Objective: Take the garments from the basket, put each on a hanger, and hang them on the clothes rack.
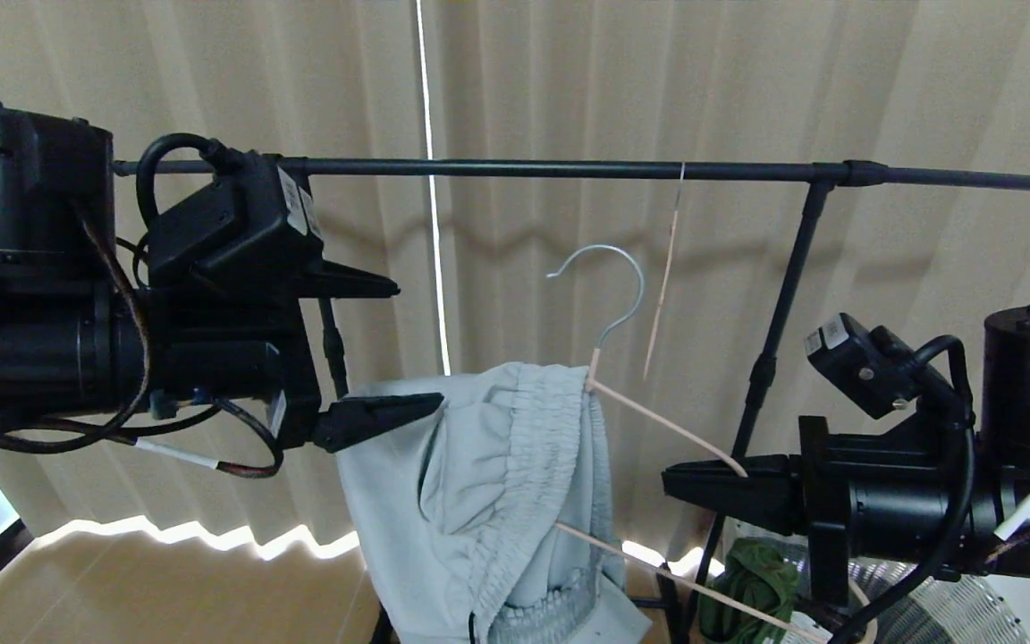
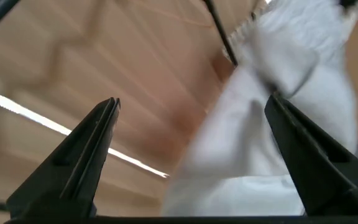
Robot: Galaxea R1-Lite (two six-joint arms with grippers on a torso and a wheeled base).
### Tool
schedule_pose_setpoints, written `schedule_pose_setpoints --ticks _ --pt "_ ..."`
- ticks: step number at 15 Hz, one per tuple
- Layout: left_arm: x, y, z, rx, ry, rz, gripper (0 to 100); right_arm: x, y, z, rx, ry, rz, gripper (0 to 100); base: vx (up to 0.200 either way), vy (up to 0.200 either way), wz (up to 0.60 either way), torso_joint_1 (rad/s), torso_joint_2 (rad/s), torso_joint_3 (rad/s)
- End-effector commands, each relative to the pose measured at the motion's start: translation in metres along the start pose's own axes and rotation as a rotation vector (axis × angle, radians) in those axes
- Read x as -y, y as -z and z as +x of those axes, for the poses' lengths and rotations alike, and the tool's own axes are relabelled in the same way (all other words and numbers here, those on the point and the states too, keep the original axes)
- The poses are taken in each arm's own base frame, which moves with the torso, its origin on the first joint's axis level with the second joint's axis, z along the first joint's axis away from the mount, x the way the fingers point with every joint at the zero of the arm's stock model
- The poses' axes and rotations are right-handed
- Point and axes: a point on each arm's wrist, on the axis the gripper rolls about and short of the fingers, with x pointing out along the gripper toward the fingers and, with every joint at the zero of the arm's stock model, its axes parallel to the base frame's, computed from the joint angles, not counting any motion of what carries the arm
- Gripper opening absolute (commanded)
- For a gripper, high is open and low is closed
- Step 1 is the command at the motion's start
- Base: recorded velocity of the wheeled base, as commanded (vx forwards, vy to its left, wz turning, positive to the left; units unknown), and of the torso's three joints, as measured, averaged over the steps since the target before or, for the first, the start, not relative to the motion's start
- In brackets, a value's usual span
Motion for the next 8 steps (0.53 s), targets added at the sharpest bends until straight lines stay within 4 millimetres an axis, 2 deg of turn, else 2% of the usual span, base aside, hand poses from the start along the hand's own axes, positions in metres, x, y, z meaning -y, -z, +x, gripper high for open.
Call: schedule_pose_setpoints --ticks 1,5,8 --pt "0.006 -0.009 0.002 0.011 0.039 0.043 100 -0.003 -0.003 0.001 0.003 -0.016 -0.008 0 0.000 0.000 0.00 0.000 0.00 0.000" --pt "0.013 0.006 0.020 -0.034 0.101 0.066 100 -0.016 -0.005 0.004 0.004 -0.069 -0.036 0 0.000 0.000 0.00 0.000 0.00 0.000" --pt "0.009 0.013 0.025 -0.054 0.100 0.053 100 -0.020 -0.004 0.003 0.004 -0.082 -0.042 0 0.000 0.000 0.00 0.000 0.00 0.000"
